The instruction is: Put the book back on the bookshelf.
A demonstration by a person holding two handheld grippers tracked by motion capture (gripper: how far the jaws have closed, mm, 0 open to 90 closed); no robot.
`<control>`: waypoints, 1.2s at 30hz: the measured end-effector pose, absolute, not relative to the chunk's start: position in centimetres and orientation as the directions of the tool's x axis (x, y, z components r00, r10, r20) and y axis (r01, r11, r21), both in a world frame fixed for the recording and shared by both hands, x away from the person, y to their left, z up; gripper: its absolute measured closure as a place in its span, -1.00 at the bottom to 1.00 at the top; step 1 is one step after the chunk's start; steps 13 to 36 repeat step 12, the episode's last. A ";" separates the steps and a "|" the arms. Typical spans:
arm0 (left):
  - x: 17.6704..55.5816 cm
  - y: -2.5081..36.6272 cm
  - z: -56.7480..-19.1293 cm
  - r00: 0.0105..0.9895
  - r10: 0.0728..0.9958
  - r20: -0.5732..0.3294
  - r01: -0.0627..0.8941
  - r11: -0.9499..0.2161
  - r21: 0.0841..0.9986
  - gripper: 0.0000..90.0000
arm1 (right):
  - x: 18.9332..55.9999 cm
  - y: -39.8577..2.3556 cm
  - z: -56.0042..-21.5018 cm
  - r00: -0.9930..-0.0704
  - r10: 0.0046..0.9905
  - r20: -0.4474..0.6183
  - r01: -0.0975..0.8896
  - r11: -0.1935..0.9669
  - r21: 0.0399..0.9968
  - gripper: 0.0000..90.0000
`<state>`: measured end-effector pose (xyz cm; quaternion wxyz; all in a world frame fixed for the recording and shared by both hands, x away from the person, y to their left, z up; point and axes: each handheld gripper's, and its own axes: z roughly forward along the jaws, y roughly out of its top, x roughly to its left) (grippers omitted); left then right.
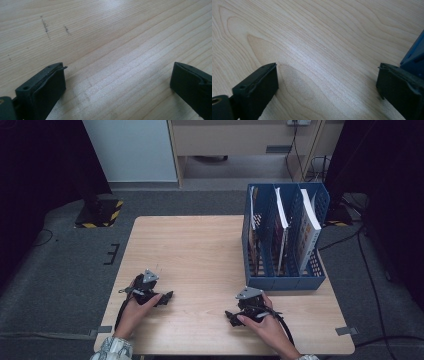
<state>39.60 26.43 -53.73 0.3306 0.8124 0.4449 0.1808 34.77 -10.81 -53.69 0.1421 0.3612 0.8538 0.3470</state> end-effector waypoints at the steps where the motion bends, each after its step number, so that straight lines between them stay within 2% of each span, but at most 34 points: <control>1: 39.6 26.4 -53.7 0.539 0.842 -0.001 0.603 -0.385 0.698 -1.00 | 34.7 -10.8 -53.9 -0.697 0.717 0.008 0.512 0.489 0.706 -0.96; 36: 39.6 26.4 -53.7 0.539 0.843 0.000 0.604 -0.386 0.698 -1.00 | 34.8 -10.8 -53.9 -0.695 0.719 0.010 0.513 0.485 0.708 -0.96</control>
